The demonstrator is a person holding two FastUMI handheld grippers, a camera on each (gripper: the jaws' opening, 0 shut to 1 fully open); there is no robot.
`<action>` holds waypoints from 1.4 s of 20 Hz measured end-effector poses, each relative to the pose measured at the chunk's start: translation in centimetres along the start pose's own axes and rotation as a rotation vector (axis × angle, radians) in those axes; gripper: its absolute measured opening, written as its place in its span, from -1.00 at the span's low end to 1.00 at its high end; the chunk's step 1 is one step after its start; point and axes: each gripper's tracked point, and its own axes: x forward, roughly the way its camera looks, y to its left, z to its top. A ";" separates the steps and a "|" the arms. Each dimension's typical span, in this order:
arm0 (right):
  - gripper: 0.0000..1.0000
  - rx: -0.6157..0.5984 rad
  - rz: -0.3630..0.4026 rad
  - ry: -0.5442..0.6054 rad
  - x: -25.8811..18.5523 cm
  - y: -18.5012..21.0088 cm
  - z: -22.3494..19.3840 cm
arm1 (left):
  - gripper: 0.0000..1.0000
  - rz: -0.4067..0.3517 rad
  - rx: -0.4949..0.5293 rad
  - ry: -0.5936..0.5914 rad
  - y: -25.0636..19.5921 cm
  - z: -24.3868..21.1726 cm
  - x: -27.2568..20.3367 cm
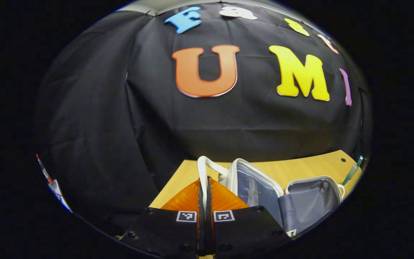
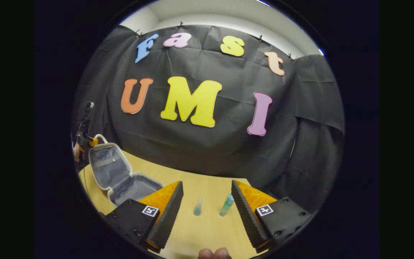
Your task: First open the suitcase, pack the skin care products into it, and then close the suitcase.
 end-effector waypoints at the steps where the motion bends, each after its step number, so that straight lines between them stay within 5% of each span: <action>1: 0.60 0.000 -0.017 0.013 0.0 -0.6 -0.5 | -0.94 -0.008 -0.049 0.023 0.9 -1.4 0.7; 6: 0.63 0.022 -0.141 0.044 -1.9 -5.3 -1.7 | -0.93 -0.006 -0.162 0.161 2.4 -8.2 2.7; 12: 0.62 0.000 -0.279 0.015 -4.2 -10.5 -0.7 | -0.63 0.056 -0.131 0.253 4.3 -12.1 3.6; 13: 0.62 0.003 -0.295 0.008 -4.5 -11.0 -0.4 | -0.74 0.077 -0.098 0.256 4.8 -12.2 3.8; 15: 0.62 0.009 -0.307 0.007 -5.0 -11.4 -0.6 | -0.05 0.109 -0.048 0.260 5.7 -12.2 3.6; 21: 0.66 0.015 -0.219 0.017 -4.2 -8.3 -1.5 | 0.96 0.192 -0.102 0.200 7.5 -11.7 0.1; 28: 0.62 0.072 -0.070 0.046 -0.3 -4.5 -3.1 | 0.96 0.206 -0.083 -0.017 1.9 -3.3 -9.3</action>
